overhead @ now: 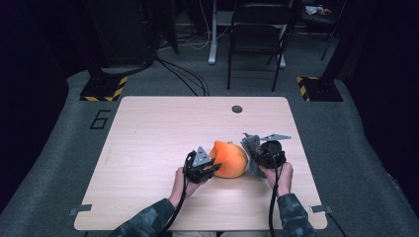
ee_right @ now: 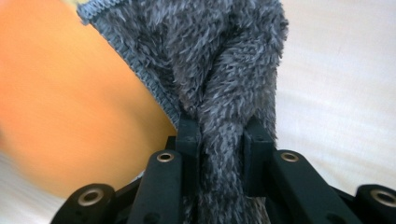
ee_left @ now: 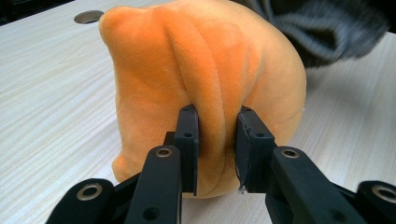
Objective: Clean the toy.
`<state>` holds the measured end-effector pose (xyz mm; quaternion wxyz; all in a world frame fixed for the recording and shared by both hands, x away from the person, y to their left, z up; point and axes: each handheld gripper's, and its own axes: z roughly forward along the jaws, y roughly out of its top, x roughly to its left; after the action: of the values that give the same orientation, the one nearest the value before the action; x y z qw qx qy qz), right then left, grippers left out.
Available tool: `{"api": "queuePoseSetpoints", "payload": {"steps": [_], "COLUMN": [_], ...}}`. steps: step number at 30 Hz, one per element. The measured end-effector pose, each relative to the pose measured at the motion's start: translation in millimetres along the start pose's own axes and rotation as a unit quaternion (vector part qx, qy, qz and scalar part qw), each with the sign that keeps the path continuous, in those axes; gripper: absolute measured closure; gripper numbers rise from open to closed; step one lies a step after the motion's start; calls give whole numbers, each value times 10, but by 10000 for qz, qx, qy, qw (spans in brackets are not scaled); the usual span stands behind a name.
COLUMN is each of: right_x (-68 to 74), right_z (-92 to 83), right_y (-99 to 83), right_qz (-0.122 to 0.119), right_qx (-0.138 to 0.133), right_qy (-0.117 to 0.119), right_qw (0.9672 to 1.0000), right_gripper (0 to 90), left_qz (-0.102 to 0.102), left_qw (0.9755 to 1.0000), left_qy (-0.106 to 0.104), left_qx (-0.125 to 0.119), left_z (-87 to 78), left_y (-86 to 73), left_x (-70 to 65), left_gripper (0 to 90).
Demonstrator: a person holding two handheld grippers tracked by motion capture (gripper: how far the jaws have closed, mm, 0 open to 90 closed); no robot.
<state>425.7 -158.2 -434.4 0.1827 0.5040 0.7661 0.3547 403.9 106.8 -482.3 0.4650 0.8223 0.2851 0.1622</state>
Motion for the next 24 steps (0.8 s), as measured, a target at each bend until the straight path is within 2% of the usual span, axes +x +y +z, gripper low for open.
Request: {"api": "queuePoseSetpoints", "payload": {"steps": [2, 3, 4, 5, 6, 7, 9, 12, 14, 15, 16, 18, 19, 20, 22, 23, 24], "right_x": [40, 142, 142, 200, 294, 294, 334, 302, 276, 276, 272, 265, 267, 253, 265, 265, 289], "right_z": [-36, -51, -51, -32, 55, 55, 119, 130, 138, 138, 142, 149, 153, 148, 115, 115, 87], "right_y": [29, 63, 63, 67, 50, 50, 16, -1, -19, -19, -20, -21, -19, -15, 11, 11, 35], "right_qz": [-48, -180, -180, -238, -356, -356, -432, -355, -284, -284, -277, -306, -274, -357, -308, -308, -243], "right_qx": [-66, -77, -77, -7, 122, 122, 149, 139, 144, 144, 131, 133, 120, 115, 53, 53, 29], "right_qy": [82, 241, 241, 261, 263, 263, 177, 198, 211, 211, 227, 249, 238, 228, 189, 189, 149], "right_qw": [9999, 9995, 9995, 9994, 9989, 9989, 9988, 9991, 9993, 9993, 9993, 9991, 9993, 9990, 9993, 9993, 9996], "right_gripper": [731, 731, 731, 731, 732, 732, 733, 732, 732, 732, 732, 732, 731, 731, 728, 728, 727], "left_qz": [-11, -15, -26, -34, -48, -24, 119, 309, 440, 516, 563, 544, 526, 429, 349, 316, 193], "left_qw": [10000, 10000, 10000, 10000, 10000, 10000, 9998, 9991, 9984, 9977, 9970, 9969, 9972, 9980, 9985, 9986, 9991], "left_qy": [-1, 19, 13, 11, 3, 36, 141, 296, 349, 404, 461, 522, 504, 460, 422, 419, 365], "left_qx": [-2, -13, -10, 8, 12, 9, 35, 28, 107, 183, 270, 206, 184, 106, 84, 60, 23], "left_z": [0, 0, -2, -5, -8, -11, -28, -45, -17, 8, 35, 62, 63, 54, 48, 40, 31], "left_y": [0, 0, -1, -2, -2, 2, 26, 70, 76, 68, 53, 8, -3, -11, -13, -12, -10], "left_x": [4, 6, 11, 16, 12, 5, -19, -104, -158, -173, -179, -165, -154, -123, -115, -102, -92], "left_gripper": [725, 721, 721, 716, 675, 675, 579, 436, 378, 378, 382, 471, 599, 653, 713, 713, 730]}}
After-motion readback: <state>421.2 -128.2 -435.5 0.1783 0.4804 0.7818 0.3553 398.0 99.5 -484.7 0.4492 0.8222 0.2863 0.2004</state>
